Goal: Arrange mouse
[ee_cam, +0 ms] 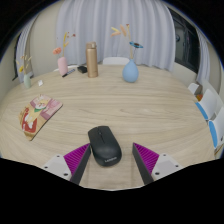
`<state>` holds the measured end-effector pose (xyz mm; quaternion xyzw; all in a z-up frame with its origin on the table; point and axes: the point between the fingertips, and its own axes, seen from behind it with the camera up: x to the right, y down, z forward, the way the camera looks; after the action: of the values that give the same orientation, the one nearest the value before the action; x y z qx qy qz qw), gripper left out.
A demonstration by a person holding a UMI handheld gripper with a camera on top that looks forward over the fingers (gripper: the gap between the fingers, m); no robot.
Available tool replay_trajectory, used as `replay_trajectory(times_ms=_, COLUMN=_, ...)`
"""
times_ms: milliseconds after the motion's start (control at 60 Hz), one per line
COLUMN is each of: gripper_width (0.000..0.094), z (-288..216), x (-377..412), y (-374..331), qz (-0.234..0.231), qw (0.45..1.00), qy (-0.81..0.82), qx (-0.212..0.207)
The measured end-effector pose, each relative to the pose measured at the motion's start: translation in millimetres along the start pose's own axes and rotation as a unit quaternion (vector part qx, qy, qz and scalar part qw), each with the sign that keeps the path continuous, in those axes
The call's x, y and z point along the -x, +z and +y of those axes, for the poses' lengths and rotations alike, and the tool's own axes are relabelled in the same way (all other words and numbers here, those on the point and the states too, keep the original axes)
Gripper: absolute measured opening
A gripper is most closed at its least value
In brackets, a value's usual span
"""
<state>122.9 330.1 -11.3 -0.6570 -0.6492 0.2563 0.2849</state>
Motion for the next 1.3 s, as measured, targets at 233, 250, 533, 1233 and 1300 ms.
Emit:
replay_trajectory(times_ms=233, gripper_width=0.0809, z=-27, x=-7, y=30, qz=0.002, qw=1.0, qy=0.017, qx=-0.013)
replay_trajectory(times_ms=250, gripper_width=0.0786, z=-28, x=-7, y=31, qz=0.003, qw=1.0, qy=0.017, qx=-0.013)
replay_trajectory(times_ms=533, gripper_width=0.0389, z=-34, x=-6, y=37, qz=0.008, qw=1.0, qy=0.014, qx=0.004)
replay_trajectory(times_ms=1233, gripper_width=0.038, z=-191, x=263, y=1, qz=-0.079, qw=0.996, qy=0.019, qx=-0.044)
replay_trajectory(times_ms=1300, gripper_width=0.0379, z=-178, x=290, y=20, qz=-0.072, qw=0.997, qy=0.009, qx=-0.036)
